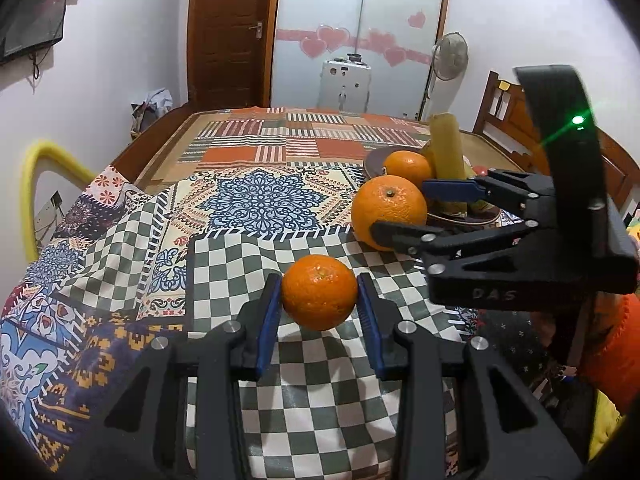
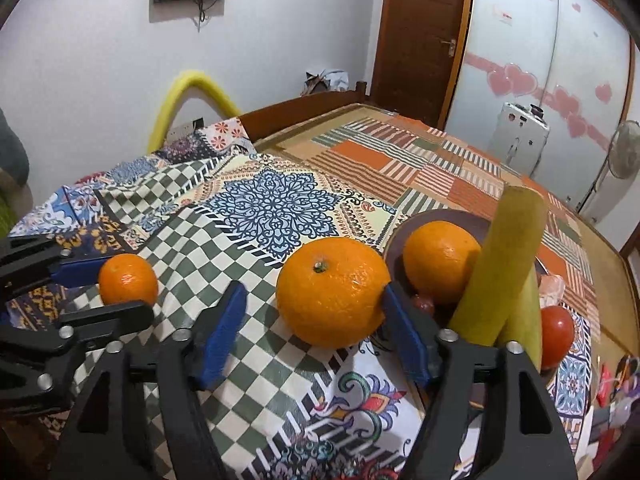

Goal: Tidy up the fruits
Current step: 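Grasp the small mandarin with the left tool while the right tool grasps the large orange, then carry the mandarin to the plate and open the left tool while the right tool carries the orange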

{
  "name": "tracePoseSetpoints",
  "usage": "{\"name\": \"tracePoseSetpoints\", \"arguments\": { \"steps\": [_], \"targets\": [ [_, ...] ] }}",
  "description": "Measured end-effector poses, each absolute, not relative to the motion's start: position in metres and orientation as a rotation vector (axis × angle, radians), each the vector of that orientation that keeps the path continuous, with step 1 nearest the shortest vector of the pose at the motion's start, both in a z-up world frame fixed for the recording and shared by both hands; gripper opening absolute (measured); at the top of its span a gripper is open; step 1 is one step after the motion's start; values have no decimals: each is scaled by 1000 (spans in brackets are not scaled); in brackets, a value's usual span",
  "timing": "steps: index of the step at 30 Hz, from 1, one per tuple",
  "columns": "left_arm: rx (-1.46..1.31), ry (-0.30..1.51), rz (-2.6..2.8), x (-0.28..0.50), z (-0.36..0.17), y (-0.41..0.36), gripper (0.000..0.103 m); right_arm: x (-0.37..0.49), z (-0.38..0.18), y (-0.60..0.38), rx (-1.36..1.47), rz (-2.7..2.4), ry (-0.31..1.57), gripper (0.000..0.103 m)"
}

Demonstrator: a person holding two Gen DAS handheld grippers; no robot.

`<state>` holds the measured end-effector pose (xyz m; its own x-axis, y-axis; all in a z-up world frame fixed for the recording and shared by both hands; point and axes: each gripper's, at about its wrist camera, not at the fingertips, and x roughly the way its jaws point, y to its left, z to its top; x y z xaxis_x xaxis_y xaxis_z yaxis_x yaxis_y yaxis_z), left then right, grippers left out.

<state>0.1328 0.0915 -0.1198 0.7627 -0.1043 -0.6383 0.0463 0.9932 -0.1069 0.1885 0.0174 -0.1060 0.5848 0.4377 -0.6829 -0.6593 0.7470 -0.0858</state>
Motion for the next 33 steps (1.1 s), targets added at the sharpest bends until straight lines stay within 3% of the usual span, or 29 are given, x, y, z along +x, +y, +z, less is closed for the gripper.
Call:
{"name": "tracePoseSetpoints", "arguments": {
  "steps": [24,33],
  "targets": [
    [-101,695,-68,137,-120,96,37,202,-113,22,-362,636,730,66],
    [-93,674,-66,143,-105,89,37,181,-88,-17,-263,667,676,66]
  ]
}}
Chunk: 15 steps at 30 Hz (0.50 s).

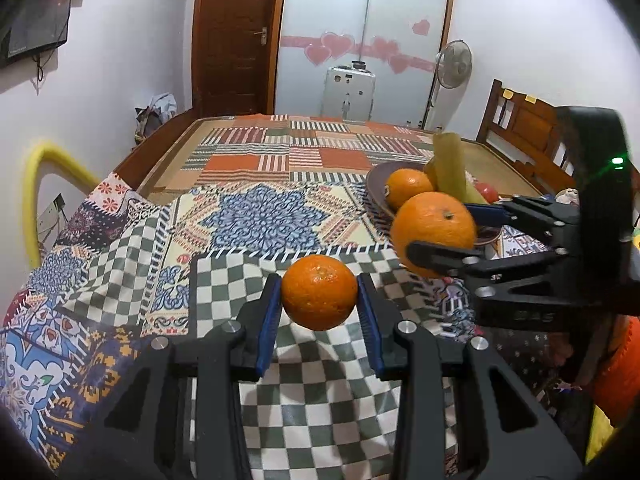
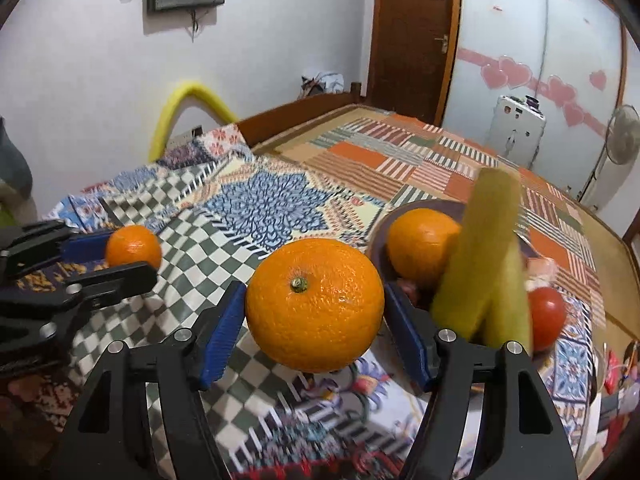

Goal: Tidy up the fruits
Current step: 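Carry the mandarin to the plate and open the left tool while the right tool carries the orange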

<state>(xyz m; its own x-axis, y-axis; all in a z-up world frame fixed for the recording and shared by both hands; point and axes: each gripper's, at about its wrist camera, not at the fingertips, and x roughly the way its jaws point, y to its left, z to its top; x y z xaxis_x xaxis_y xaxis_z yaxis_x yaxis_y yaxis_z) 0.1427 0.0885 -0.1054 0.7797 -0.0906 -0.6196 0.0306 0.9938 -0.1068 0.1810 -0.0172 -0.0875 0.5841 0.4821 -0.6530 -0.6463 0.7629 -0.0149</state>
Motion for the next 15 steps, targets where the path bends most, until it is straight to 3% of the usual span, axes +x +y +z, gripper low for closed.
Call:
{"name": "tracePoseSetpoints", "arguments": {
  "steps": [15],
  "targets": [
    [-87,625,-134,191,-76,45,37,191,-36,-107,-155,528,539,66]
  ]
}}
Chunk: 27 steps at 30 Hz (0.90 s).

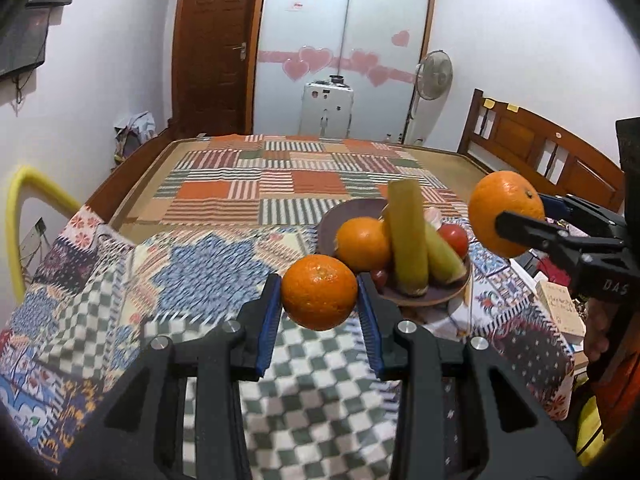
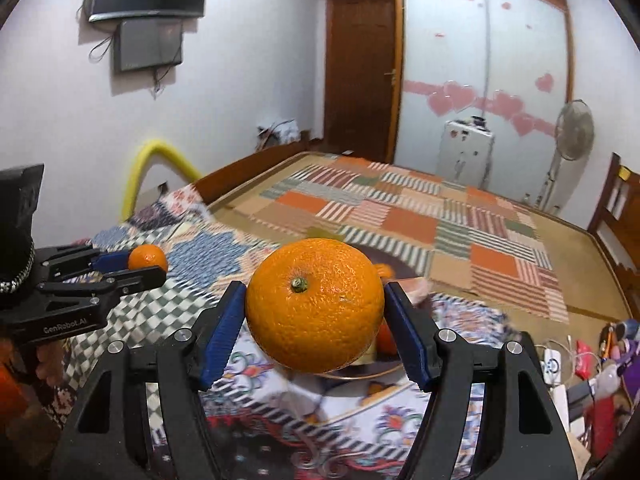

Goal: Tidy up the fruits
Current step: 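Carry the mandarin to the plate and open the left tool while the right tool carries the orange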

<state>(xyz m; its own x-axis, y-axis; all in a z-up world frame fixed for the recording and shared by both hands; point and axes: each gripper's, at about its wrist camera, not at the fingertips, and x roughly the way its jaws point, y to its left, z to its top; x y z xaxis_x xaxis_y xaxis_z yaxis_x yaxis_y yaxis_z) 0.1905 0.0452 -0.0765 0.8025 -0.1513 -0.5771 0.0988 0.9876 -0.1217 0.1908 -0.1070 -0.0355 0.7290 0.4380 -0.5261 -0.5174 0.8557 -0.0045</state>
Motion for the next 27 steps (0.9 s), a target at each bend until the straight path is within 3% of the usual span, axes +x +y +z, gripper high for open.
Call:
{"name": "tracePoseSetpoints", "arguments": {
  "steps": [27],
  "targets": [
    [-38,739,-159,338,-89,21,37,273,-63,-123,-85,446,620,67]
  ]
}}
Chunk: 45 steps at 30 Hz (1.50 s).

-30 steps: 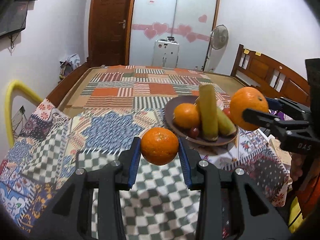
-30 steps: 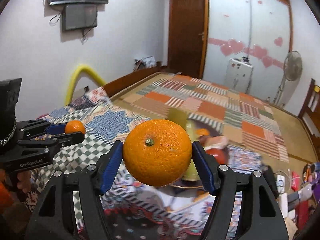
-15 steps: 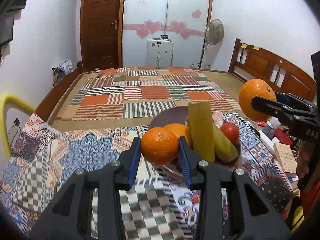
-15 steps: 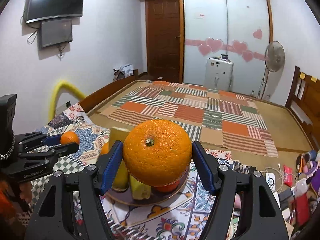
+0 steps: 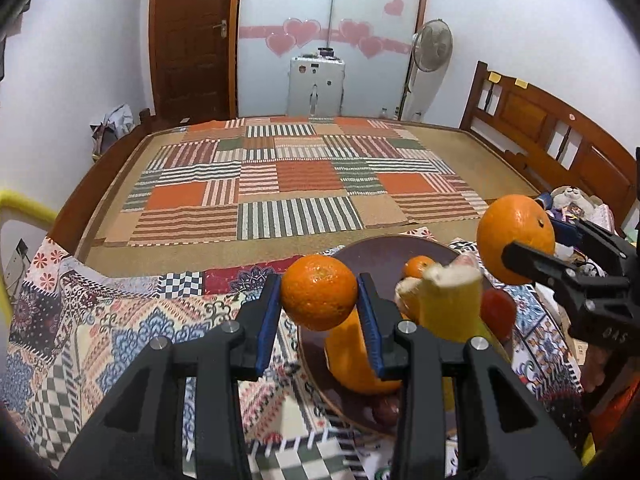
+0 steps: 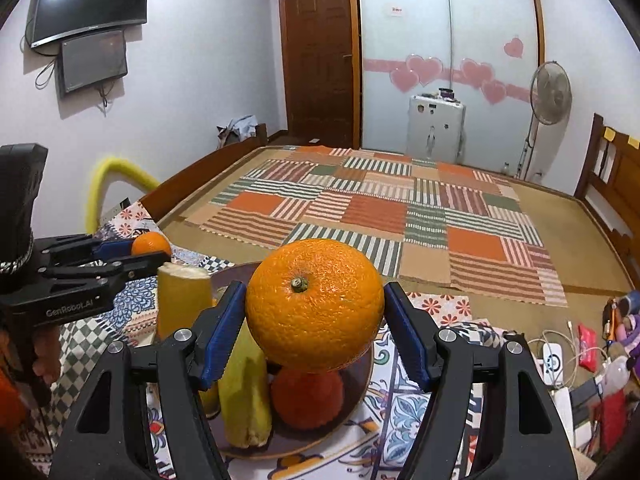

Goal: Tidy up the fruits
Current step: 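Carry the mandarin to the plate and open the left tool while the right tool carries the orange, then lower the large orange onto the plate fruit and open the right tool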

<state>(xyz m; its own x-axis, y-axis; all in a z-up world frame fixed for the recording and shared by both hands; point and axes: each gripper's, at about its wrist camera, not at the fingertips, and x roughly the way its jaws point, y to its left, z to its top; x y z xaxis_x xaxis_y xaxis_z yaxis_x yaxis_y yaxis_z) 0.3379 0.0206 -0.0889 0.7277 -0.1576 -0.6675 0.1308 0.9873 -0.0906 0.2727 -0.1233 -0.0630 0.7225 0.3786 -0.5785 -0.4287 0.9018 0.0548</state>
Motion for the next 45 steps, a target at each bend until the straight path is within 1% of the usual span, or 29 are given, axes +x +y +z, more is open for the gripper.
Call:
{"name": "tracePoseSetpoints", "arguments": {
  "steps": [7,14,20,23,34,36,40,45],
  "targets": [
    [-21,786,-183,358,-104,10,37,270,-72,-121,-125,459,645,67],
    [-38,811,-204,364,-112,8,37,265,-72,-121,-151,455,625,67],
    [-44,806,-201,365,-112,13,44,268,-70,-122,-142,459,628,67],
    [-38,809,-209,363,-113,13,49,274,-69,-123,-132,466,638,67],
    [3,714,-115,340,-90,26,51,309,-64,-109,-132,462,662,67],
    [-1,695,-93,336,-85,32,51,314,-67,-108,-127,469,673,67],
    [-5,659,-41,330,-79,44,55,323,-76,-102,-130,475,712,67],
    [-11,656,-16,331,-79,53,56,328,-85,-96,-136,484,741,67]
  ]
}}
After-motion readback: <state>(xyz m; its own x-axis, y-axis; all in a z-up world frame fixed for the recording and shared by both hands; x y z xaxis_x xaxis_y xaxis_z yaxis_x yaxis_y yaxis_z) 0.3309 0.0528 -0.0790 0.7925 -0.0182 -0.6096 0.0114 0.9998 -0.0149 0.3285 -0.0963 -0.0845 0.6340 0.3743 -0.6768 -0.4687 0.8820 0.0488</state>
